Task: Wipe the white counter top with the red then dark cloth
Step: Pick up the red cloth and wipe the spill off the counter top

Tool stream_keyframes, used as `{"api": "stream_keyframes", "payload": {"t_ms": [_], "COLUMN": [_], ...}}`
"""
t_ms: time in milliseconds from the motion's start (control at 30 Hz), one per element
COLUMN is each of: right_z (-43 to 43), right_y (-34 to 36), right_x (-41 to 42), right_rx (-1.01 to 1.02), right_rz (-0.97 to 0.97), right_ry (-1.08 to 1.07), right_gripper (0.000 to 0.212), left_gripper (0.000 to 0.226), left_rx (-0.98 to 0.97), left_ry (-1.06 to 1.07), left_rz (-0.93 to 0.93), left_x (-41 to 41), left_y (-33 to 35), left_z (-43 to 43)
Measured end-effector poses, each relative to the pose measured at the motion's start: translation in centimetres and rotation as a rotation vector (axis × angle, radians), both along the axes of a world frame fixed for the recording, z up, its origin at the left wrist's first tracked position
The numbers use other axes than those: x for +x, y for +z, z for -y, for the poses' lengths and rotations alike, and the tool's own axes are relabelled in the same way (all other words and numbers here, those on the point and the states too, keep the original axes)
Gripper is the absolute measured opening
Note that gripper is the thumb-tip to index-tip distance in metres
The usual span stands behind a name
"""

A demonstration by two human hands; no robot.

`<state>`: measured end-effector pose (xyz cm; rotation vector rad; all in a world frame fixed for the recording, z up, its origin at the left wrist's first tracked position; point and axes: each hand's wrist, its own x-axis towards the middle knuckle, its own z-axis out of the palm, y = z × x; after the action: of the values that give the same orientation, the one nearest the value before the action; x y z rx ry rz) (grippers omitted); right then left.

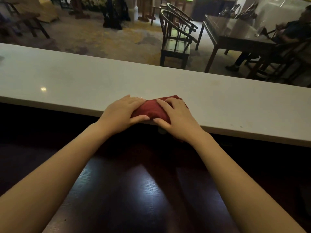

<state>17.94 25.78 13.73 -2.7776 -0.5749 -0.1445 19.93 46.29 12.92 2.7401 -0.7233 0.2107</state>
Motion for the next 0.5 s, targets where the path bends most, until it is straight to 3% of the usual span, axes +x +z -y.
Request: {"api": "stream_keyframes", "payload": {"t_ms": [200, 333, 500], "right_z": [0.3, 2.1, 7.6], "right_y": [0.1, 0.8, 1.2], "right_x": [-2.3, -3.9, -6.5], "right_rx": [0.075, 0.185, 0.248], "right_rz": [0.114, 0.144, 0.148], "right_ry": [0.054, 0.037, -0.043], "right_gripper": [0.053, 0.048, 0.048], "left_gripper": [0.049, 0.031, 0.038], "left_rx": [0.067, -0.028, -0.031], "left_ry": [-0.003, 0.031, -0.049], "left_rz": [0.223, 0.289, 0.269], "left_x": [-3.7, -6.0, -7.4], "left_y": [-0.2, 0.8, 2.1], "left_z": [0.8, 3.3, 8.7]}}
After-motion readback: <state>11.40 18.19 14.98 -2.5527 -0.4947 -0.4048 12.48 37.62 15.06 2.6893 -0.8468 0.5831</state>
